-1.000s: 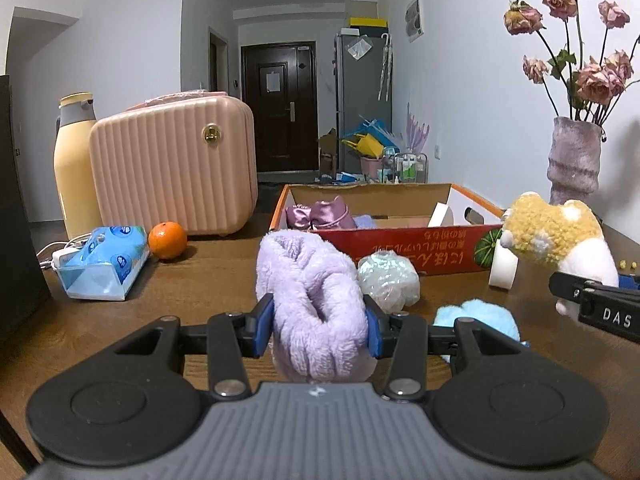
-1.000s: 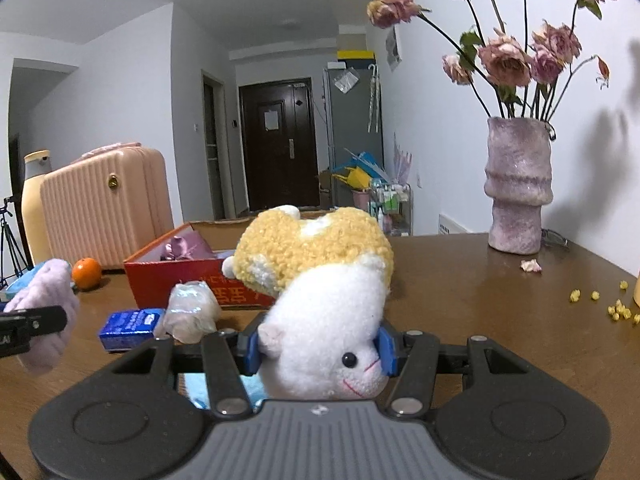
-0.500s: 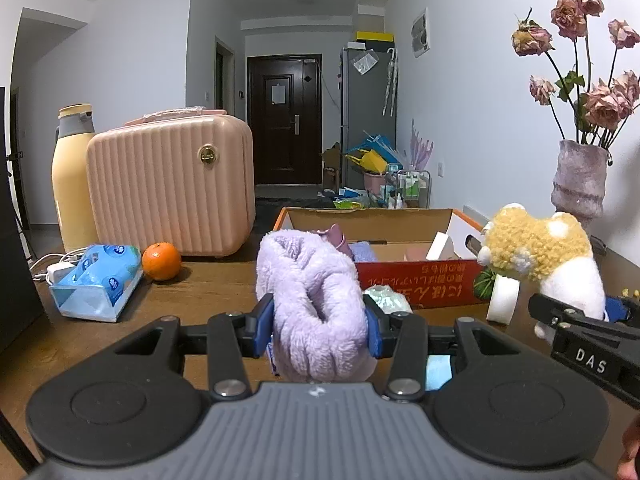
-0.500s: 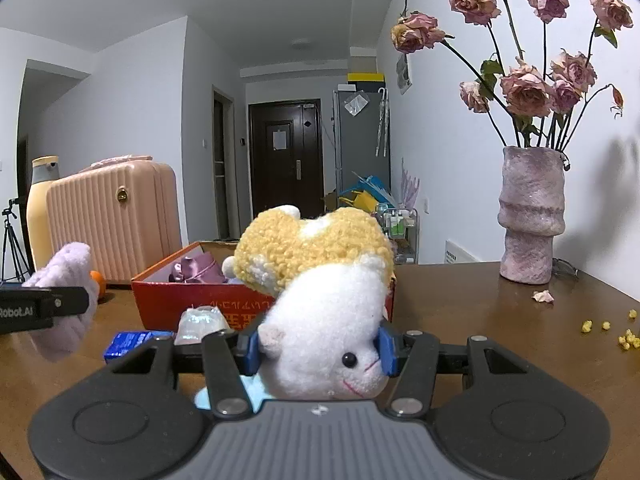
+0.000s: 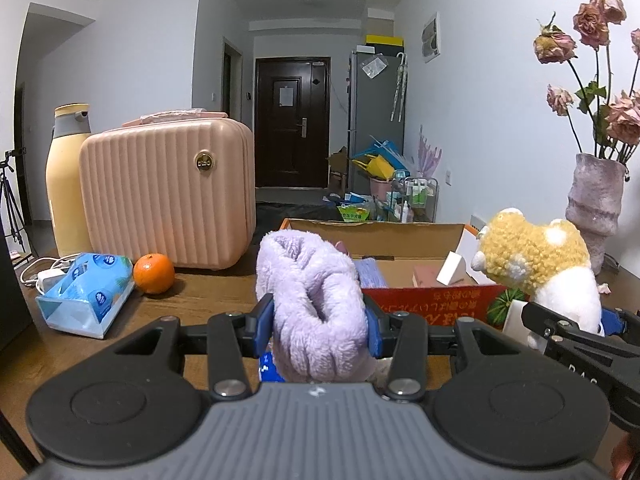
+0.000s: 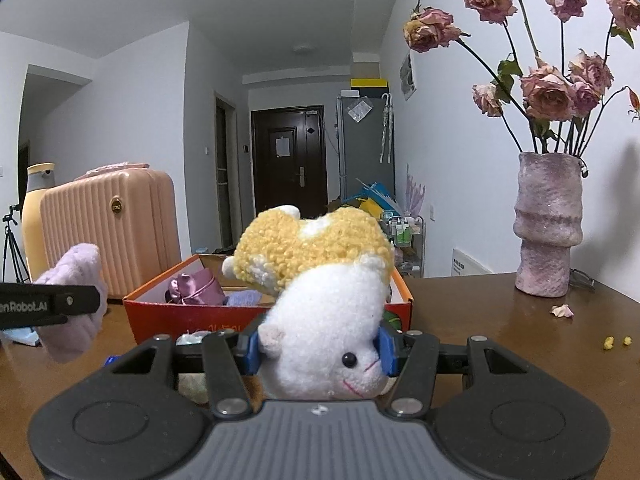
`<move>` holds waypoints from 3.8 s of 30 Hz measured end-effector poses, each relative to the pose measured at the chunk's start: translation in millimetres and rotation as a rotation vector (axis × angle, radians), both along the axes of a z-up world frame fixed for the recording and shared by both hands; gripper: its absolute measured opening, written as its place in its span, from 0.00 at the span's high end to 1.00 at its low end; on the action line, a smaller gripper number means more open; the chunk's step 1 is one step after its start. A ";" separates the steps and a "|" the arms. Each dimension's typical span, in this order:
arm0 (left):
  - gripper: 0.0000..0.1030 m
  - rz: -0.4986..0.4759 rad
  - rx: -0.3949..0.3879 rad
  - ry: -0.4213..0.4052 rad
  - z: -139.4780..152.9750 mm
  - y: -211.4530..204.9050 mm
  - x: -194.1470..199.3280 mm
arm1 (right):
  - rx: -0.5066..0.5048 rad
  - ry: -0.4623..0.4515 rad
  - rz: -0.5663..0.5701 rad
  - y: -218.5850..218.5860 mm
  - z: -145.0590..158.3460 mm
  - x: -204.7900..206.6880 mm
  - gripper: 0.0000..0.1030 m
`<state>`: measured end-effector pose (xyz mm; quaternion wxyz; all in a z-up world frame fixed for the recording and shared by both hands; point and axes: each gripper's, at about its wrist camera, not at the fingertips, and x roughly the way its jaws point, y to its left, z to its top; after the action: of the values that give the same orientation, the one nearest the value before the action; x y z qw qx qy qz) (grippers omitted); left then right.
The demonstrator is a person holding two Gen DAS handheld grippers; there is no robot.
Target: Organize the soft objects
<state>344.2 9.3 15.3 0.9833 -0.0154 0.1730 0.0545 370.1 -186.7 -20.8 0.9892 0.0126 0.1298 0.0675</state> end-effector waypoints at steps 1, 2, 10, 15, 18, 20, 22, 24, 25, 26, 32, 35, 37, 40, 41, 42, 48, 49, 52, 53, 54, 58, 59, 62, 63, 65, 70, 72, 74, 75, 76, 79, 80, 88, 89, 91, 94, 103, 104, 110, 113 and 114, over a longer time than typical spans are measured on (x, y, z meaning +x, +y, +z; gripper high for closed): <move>0.56 0.001 0.000 -0.002 0.4 0.0 2.8 | 0.000 -0.002 0.000 0.8 0.2 2.7 0.49; 0.56 0.002 -0.001 -0.005 0.3 0.6 5.2 | 0.001 -0.002 0.001 1.2 0.3 5.6 0.49; 0.56 0.006 0.006 -0.017 0.7 -2.2 28.5 | 0.005 -0.007 0.004 3.4 0.5 25.8 0.49; 0.56 0.004 0.009 -0.028 1.3 -4.5 40.7 | 0.005 -0.011 0.003 5.2 0.5 43.4 0.49; 0.56 0.005 0.011 -0.025 0.6 -5.0 49.5 | 0.008 -0.013 0.004 5.3 0.1 53.8 0.49; 0.56 0.006 0.013 -0.025 -0.3 -5.6 55.1 | 0.007 -0.015 0.005 6.0 -0.1 60.7 0.49; 0.56 0.008 0.015 -0.028 0.4 -5.3 61.4 | 0.007 -0.017 0.005 6.6 0.1 67.0 0.49; 0.56 0.009 0.013 -0.028 0.5 -4.9 67.9 | 0.007 -0.018 0.007 7.4 -0.2 72.4 0.49; 0.56 0.009 0.010 -0.027 0.4 -4.0 71.0 | 0.005 -0.018 0.008 7.9 -0.4 75.3 0.49; 0.56 0.008 0.006 -0.024 0.3 -3.6 74.9 | 0.004 -0.020 0.009 8.5 -0.4 77.9 0.49; 0.56 0.007 0.006 -0.029 0.1 -3.8 92.9 | 0.000 -0.026 0.007 11.2 0.0 95.2 0.49; 0.56 0.008 0.005 -0.034 -0.6 -3.4 100.4 | 0.001 -0.027 0.005 11.9 0.2 103.4 0.49; 0.56 0.009 0.006 -0.035 -1.6 -4.1 106.3 | -0.003 -0.029 0.003 13.0 0.0 109.3 0.49; 0.56 0.013 0.007 -0.035 -2.1 -4.8 116.5 | -0.006 -0.028 0.000 14.8 -0.3 118.4 0.49; 0.56 0.013 0.007 -0.035 -2.3 -5.1 119.7 | -0.007 -0.027 0.000 15.2 -0.6 121.4 0.49; 0.56 0.014 0.007 -0.036 -2.3 -5.3 121.8 | -0.009 -0.026 0.000 15.8 -0.8 124.3 0.49; 0.56 0.024 0.007 -0.035 -4.4 -7.8 137.8 | -0.024 -0.022 -0.002 20.9 -1.1 140.0 0.49; 0.56 0.026 0.006 -0.035 -4.4 -8.2 140.8 | -0.024 -0.020 -0.002 21.4 -1.1 142.4 0.49; 0.56 0.027 -0.002 -0.035 -4.7 -8.9 148.3 | -0.020 -0.012 0.003 22.0 -0.4 149.9 0.49; 0.56 0.029 -0.004 -0.034 -4.8 -9.3 151.2 | -0.018 -0.011 0.004 22.4 0.1 151.9 0.49; 0.56 0.031 -0.006 -0.032 -5.0 -9.8 153.2 | -0.016 -0.010 0.003 22.7 0.8 154.0 0.49; 0.56 0.034 -0.014 -0.025 -5.7 -12.2 165.5 | -0.019 -0.004 -0.003 26.1 2.2 163.3 0.49; 0.56 0.034 -0.013 -0.023 -6.3 -13.4 168.2 | -0.020 -0.001 -0.005 27.0 2.0 166.1 0.49; 0.56 0.034 -0.008 -0.020 -7.5 -16.7 176.1 | -0.023 0.013 -0.013 29.0 1.1 175.2 0.49; 0.56 0.034 -0.006 -0.018 -8.3 -17.6 178.2 | -0.021 0.018 -0.015 29.1 1.3 178.0 0.49; 0.56 0.036 0.000 -0.013 -9.9 -19.0 183.5 | -0.016 0.029 -0.017 29.9 0.9 182.7 0.49; 0.56 0.044 0.009 0.005 -15.3 -17.8 193.2 | -0.014 0.054 -0.026 29.4 -1.4 192.7 0.49; 0.56 0.043 0.007 0.011 -15.1 -14.2 196.3 | -0.016 0.062 -0.028 29.3 -3.2 193.6 0.49; 0.56 0.043 0.008 0.015 -16.2 -14.0 196.8 | -0.015 0.068 -0.027 29.0 -3.9 194.3 0.49; 0.56 0.042 0.008 0.015 -15.9 -14.2 198.1 | -0.015 0.070 -0.027 29.0 -4.2 194.5 0.49; 0.56 0.041 0.009 0.015 -16.1 -14.0 198.0 | -0.017 0.071 -0.027 29.2 -4.3 194.7 0.49; 0.56 0.040 0.009 0.011 -16.5 -13.6 198.1 | -0.020 0.079 -0.025 29.1 -5.5 195.3 0.49; 0.56 0.041 0.012 0.010 -16.8 -13.5 198.0 | -0.019 0.081 -0.026 28.7 -5.9 195.4 0.49; 0.52 0.046 0.028 -0.004 -18.2 -15.7 195.4 | -0.014 0.107 -0.025 25.6 -6.3 200.7 0.47; 0.49 0.046 0.026 -0.010 -18.1 -15.4 194.3 | -0.010 0.113 -0.026 24.7 -6.9 201.4 0.45; 0.28 0.050 0.014 -0.028 -16.3 -14.4 192.3 | 0.005 0.118 -0.034 21.2 -6.5 203.1 0.41; 0.10 0.078 0.013 -0.059 -14.5 -12.3 187.3 | 0.018 0.105 -0.049 18.4 -5.1 201.0 0.21; 0.00 0.119 0.013 -0.096 -11.0 -10.0 183.0 | 0.049 0.102 -0.080 12.0 -5.3 200.5 0.00; 0.00 0.122 0.011 -0.095 -10.8 -9.4 183.4 | 0.053 0.101 -0.081 10.6 -4.6 199.4 0.00; 0.00 0.127 0.004 -0.101 -7.6 -7.1 179.6 | 0.061 0.096 -0.083 6.1 0.4 195.7 0.00; 0.00 0.128 0.003 -0.105 -7.4 -6.4 174.0 | 0.059 0.092 -0.079 3.3 4.3 190.0 0.00; 0.00 0.128 0.000 -0.105 -6.7 -5.5 171.4 | 0.060 0.091 -0.077 1.6 5.6 188.2 0.00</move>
<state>515.6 3.8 8.6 0.9855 -0.0294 0.1199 0.1166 558.3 -185.1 -15.2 0.9833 0.0501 0.1721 0.0326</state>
